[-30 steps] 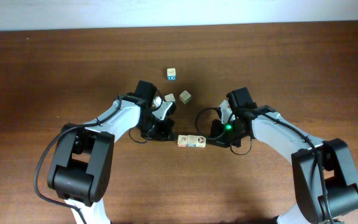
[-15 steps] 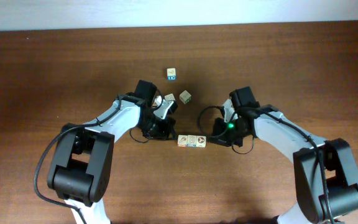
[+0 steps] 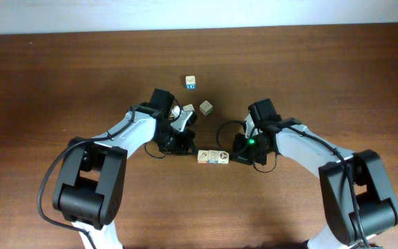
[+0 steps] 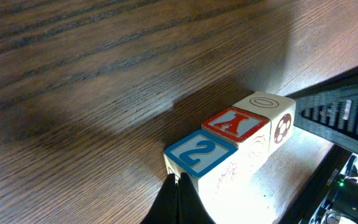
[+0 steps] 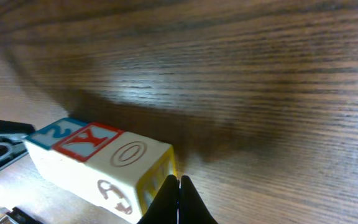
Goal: Rotate 3 blocks
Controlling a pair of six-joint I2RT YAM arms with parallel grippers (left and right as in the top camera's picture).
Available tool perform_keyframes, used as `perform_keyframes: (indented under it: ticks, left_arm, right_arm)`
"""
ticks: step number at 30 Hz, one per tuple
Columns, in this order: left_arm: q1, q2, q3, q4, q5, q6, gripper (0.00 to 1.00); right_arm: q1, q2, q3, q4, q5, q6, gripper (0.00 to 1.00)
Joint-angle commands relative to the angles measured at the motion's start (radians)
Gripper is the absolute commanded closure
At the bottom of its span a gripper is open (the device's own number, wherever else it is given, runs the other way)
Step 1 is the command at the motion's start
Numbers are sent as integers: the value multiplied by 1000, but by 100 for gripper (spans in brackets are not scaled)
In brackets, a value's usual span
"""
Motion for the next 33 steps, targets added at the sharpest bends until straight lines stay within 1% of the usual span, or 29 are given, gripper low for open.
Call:
perform_keyframes:
  ticks: [1, 2, 6, 8, 11, 15, 21, 25, 33]
  left_arm:
    - [-5, -26, -14, 3, 22, -10, 100]
    - [-5, -26, -14, 2, 22, -10, 100]
    - [-5, -26, -14, -12, 22, -11, 100]
    - [-6, -26, -14, -12, 22, -31, 100]
    - [-28, -26, -14, -5, 21, -32, 100]
    - [-28, -26, -14, -3, 17, -32, 100]
    - [-28, -26, -14, -1, 14, -32, 100]
    - [-28, -26, -14, -1, 14, -32, 100]
    - [-28, -26, -14, -1, 14, -32, 100]
  right_arm:
    - [11, 10, -4, 7, -9, -14, 96]
    - [11, 10, -4, 13, -26, -37, 96]
    - [11, 10, -4, 17, -29, -36, 96]
    - [11, 10, -4, 17, -32, -36, 96]
    - [11, 10, -4, 17, -34, -37, 96]
    - [11, 9, -3, 29, -88, -67, 96]
    - [11, -65, -2, 32, -100, -90, 96]
    - [26, -101, -2, 32, -72, -89, 96]
    - [124, -150, 44, -8, 46, -58, 96]
